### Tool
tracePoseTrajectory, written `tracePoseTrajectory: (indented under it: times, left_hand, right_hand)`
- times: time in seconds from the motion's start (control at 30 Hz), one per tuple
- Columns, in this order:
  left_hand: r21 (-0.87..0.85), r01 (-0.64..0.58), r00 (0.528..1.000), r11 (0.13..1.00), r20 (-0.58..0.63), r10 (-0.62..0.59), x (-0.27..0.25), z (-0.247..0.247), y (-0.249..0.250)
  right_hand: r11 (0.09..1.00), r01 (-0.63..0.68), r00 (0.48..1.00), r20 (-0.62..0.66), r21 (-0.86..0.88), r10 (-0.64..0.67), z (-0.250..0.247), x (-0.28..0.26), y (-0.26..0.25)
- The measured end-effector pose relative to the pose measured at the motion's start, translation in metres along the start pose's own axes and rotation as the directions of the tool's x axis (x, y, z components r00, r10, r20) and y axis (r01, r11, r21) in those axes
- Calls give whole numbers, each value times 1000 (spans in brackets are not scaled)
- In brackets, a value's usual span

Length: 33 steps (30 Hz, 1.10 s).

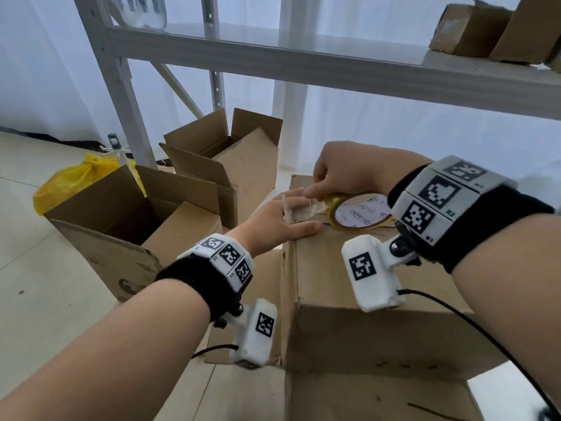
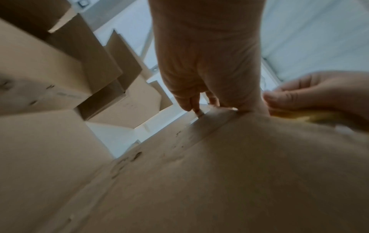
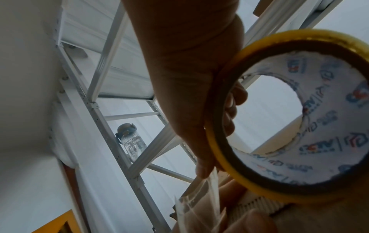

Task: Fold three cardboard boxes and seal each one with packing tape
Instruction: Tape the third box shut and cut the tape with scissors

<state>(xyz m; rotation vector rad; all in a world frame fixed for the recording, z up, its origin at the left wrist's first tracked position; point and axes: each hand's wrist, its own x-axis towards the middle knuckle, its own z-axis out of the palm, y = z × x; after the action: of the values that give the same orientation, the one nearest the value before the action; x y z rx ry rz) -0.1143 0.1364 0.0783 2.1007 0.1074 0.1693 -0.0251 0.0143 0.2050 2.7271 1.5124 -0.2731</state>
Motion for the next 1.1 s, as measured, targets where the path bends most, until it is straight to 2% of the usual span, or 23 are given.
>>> tracePoseTrajectory:
  times: [0.1,0.17,0.23,0.3,0.33,0.4,0.47,0.57,0.77,0.9,1.1]
  left_hand:
    - [-174,23,998,984,56,-13,-6,-10,-2]
    - [-165,39,998,986,64,-29,-13,-15,3]
    - [-207,79,997,975,23,-76,-19,-16,9]
    - [-378,160,983,912,-26,-183,-20,-17,14]
    - [-465,201,971,863,-22,-238,-20,-18,15]
    - [-524,285,950,802,39,-311,-21,-21,17]
    - [-540,350,929,766,95,-357,-23,-23,18]
    - [-512,397,910,762,112,-399,-23,-24,21]
    - [-554,384,894,739,22,-448,-21,-27,19]
    - [-482,411,871,774,-44,-490,-20,-30,15]
    - [-395,459,850,796,-65,-522,-22,-28,3]
  right_hand:
    - [995,-38,999,10,-90,39,3,9,-11]
    - [988,-51,998,24,-148,55,5,13,-18]
    - [983,-88,995,29,-160,93,5,17,-20]
    - [977,-132,990,16,-166,137,6,19,-21]
    - [972,-144,989,7,-188,148,7,20,-23]
    - [956,-155,987,-3,-250,159,8,21,-27]
    - [948,-155,987,3,-279,162,8,21,-30]
    - [955,-162,984,27,-249,174,6,21,-29]
    - [970,-155,987,15,-186,161,7,19,-25]
    - [939,-112,992,26,-326,127,11,21,-36]
    - [877,-83,996,0,-473,95,18,22,-58]
